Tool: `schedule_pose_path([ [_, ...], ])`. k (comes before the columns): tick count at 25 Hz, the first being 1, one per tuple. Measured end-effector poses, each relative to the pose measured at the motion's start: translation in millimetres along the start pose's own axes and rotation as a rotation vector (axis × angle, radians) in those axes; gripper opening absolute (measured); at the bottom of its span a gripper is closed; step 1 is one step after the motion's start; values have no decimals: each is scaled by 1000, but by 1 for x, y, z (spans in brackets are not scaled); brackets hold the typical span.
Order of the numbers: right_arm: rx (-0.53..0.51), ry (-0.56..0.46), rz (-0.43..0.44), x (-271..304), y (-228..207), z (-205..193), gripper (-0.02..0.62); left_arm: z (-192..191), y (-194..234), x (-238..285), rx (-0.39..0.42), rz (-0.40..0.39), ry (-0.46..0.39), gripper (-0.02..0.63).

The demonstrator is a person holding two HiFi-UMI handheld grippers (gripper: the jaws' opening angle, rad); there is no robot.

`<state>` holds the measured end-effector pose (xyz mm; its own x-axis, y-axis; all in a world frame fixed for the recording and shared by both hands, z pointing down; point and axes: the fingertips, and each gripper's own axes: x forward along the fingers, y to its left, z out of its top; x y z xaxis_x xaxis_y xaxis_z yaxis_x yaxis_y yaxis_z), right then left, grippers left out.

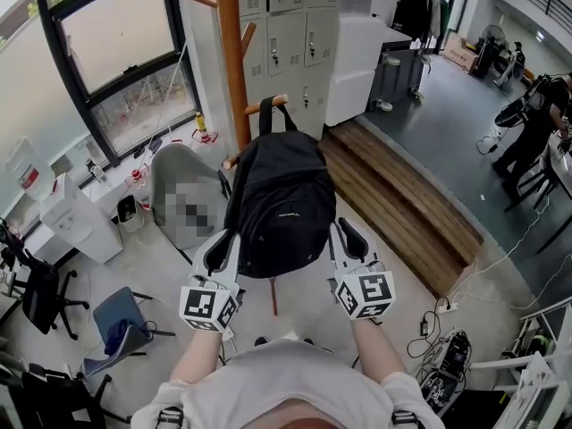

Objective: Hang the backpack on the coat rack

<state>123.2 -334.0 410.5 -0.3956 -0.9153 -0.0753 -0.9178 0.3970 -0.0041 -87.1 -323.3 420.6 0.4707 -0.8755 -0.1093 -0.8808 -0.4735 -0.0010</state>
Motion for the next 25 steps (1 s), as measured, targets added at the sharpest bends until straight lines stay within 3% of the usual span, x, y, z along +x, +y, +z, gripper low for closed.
schedule_pose_path([
  [6,42,43,10,-13,0,-28,13,-21,1,-5,-66,17,54,11],
  [14,108,76,21,-22,8,-54,9,-54,-3,-19,-50,13,110,11],
  [25,125,110,19,-24,12,-71,8,-72,-13,-24,-86,-30,113,11],
])
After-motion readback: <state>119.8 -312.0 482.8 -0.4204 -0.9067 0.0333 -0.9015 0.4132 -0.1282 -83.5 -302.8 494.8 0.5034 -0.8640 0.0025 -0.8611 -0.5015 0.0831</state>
